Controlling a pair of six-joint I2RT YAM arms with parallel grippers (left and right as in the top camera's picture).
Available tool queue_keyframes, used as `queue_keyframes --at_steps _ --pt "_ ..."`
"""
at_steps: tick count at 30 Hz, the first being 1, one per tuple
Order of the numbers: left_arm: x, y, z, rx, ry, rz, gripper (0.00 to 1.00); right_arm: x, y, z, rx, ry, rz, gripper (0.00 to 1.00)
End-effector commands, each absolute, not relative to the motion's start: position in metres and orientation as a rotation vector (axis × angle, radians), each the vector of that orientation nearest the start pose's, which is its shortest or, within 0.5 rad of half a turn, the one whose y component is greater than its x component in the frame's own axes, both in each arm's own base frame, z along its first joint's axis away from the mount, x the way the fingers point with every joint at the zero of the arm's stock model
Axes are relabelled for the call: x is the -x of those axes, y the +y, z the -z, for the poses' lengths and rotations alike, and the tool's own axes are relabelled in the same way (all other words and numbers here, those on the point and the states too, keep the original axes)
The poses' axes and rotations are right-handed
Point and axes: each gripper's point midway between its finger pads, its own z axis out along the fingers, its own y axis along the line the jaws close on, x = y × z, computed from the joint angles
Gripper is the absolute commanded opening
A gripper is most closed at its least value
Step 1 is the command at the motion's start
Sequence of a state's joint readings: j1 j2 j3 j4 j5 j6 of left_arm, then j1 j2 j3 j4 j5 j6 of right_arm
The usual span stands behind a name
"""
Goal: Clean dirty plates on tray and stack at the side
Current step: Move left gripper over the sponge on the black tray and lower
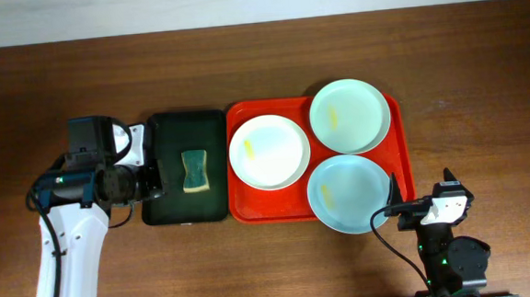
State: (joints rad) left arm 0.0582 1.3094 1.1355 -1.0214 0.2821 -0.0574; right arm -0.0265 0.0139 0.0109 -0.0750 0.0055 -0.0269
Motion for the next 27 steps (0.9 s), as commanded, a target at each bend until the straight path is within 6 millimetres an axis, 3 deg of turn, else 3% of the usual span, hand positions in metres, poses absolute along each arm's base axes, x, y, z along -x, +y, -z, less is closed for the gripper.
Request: queue_keyframes --at_steps 1,8,20,27 --pt "-0.298 -0.028 -0.166 0.109 2.734 0.356 0.00 -0.246 -0.009 -0.155 -0.010 1.654 0.049 0.99" --pt "-0.298 -0.039 -0.164 0.031 2.740 0.301 0.00 -0.246 -0.009 -0.155 -0.010 1.654 0.049 0.99" --pt "-0.300 -0.043 -0.164 -0.007 2.734 0.264 0.11 -0.246 -0.009 -0.155 -0.010 1.654 0.049 0.99" --pt "-0.308 -0.043 -0.148 0.063 2.773 0.262 0.29 -0.246 -0.009 -0.155 -0.009 1.654 0.049 0.99"
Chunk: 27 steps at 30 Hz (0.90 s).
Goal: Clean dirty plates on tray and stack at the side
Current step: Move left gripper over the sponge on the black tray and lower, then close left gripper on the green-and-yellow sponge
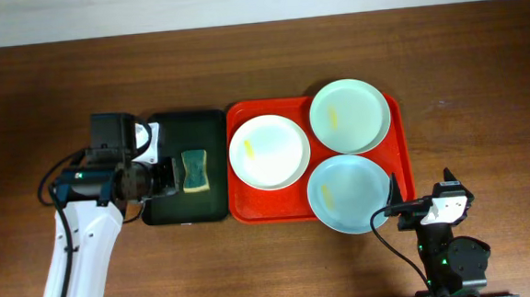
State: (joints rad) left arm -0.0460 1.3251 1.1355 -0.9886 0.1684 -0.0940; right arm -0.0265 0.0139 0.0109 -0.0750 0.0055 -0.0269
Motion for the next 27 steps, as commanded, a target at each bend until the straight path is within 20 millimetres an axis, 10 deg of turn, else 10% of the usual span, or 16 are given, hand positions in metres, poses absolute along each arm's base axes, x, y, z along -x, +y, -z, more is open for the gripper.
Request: queue_keyframes --at_steps 1,27 --pt "-0.310 -0.044 -0.144 0.061 2.785 0.263 0.30 -0.246 -0.009 -0.155 -0.010 1.654 0.049 0.99" --pt "-0.343 -0.069 -0.056 0.101 2.929 0.134 0.42 -0.246 -0.009 -0.154 -0.009 1.655 0.049 0.98"
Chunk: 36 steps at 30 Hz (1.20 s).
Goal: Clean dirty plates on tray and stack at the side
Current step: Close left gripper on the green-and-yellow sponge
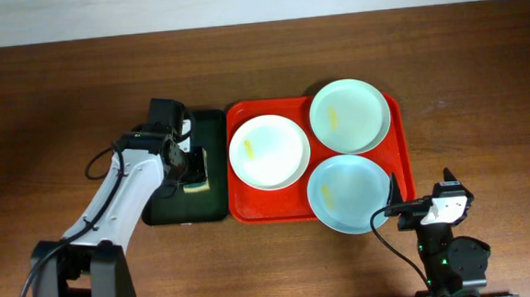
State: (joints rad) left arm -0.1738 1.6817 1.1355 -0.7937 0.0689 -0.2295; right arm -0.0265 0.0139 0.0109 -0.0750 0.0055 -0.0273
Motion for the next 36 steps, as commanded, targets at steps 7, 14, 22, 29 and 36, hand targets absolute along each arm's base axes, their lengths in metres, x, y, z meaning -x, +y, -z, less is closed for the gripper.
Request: queue_keyframes --at_steps 7,14,22,29,36 --pt "-0.344 -0.068 -0.040 0.104 2.961 0.111 0.45 -0.246 -0.009 -0.154 -0.009 1.655 0.049 0.98" --pt "-0.365 -0.072 -0.027 0.116 2.908 0.129 0.35 -0.246 -0.009 -0.154 -0.010 1.655 0.049 0.99" --pt "-0.368 -0.066 -0.026 0.122 2.899 0.076 0.34 -0.246 -0.009 -0.154 -0.009 1.655 0.049 0.98" --pt "-0.367 -0.065 -0.023 0.122 2.904 0.075 0.31 -0.246 -0.009 -0.154 -0.009 1.655 0.049 0.99" --pt "-0.366 -0.065 -0.012 0.123 2.918 0.071 0.29 -0.246 -0.009 -0.154 -0.009 1.655 0.049 0.99"
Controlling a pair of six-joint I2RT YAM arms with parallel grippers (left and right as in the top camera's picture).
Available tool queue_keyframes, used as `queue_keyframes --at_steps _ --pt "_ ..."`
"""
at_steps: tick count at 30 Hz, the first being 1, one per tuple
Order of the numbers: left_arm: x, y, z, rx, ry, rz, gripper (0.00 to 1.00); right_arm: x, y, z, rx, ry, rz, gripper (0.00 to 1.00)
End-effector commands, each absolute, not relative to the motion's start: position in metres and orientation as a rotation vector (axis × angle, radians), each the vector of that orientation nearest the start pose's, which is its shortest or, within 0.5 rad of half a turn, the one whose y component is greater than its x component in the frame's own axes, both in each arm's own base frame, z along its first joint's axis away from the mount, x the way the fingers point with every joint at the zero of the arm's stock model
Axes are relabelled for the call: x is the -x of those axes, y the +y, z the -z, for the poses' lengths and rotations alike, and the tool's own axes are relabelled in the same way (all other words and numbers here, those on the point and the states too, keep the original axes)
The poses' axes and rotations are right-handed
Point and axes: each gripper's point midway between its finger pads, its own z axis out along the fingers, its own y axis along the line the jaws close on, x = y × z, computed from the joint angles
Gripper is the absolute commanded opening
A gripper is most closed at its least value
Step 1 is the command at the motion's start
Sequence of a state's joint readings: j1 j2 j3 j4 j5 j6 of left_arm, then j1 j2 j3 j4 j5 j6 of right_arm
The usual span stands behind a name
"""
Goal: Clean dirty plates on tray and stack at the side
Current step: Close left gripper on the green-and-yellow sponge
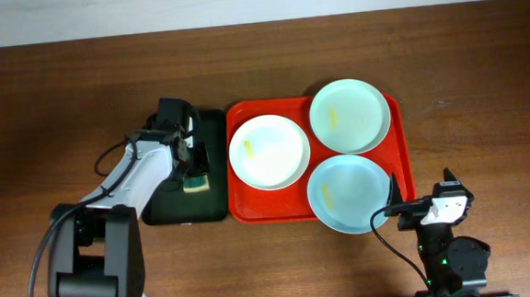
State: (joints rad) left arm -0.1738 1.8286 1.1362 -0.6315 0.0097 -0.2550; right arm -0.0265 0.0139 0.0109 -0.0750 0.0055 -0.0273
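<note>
Three plates lie on the red tray [241, 211]: a white plate [268, 151] and a pale green plate [350, 116], each with a yellow smear, and a light blue plate [346, 193]. A green and yellow sponge [199, 183] lies on the dark green tray [181, 209]. My left gripper [192, 164] is down over the sponge's far part and hides it. Its fingers do not show from above. My right gripper [395, 194] rests at the table's front right, just off the red tray's near right corner, and its jaws cannot be made out.
The dark tray touches the red tray's left side. Brown wooden table [482, 80] spreads to the right of the red tray and to the left of the dark tray. The left arm's cable loops over the table at the left.
My left arm has drawn in toward its base side and the gripper sits a little further over the sponge, covering more of it. Plates, trays and right arm are unchanged.
My left gripper was at the dark tray's left edge, away from the sponge. Then it reached the sponge's left side, then it stood over the sponge, where it stays now. The three plates and my right arm have kept their places.
</note>
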Motion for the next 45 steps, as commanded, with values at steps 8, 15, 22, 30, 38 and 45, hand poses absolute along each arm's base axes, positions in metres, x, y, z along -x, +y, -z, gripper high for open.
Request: queue_keyframes --at_steps 8,15,22,30,38,45 --pt "-0.366 -0.065 -0.010 0.123 2.917 0.071 0.27 -0.246 -0.009 -0.154 -0.010 1.655 0.049 0.98" --pt "-0.362 -0.062 -0.006 0.125 2.926 0.047 0.16 -0.246 -0.009 -0.154 -0.009 1.655 0.049 0.99" --pt "-0.367 -0.063 -0.007 0.125 2.906 0.053 0.22 -0.246 -0.009 -0.154 -0.010 1.655 0.049 0.98" --pt "-0.357 -0.062 0.000 0.123 2.934 0.044 0.25 -0.246 -0.009 -0.154 -0.010 1.655 0.049 0.98" --pt "-0.358 -0.062 -0.001 0.123 2.931 0.045 0.29 -0.246 -0.009 -0.154 -0.010 1.655 0.049 0.99" --pt "-0.361 -0.062 -0.001 0.123 2.920 0.049 0.30 -0.246 -0.009 -0.154 -0.009 1.655 0.049 0.99"
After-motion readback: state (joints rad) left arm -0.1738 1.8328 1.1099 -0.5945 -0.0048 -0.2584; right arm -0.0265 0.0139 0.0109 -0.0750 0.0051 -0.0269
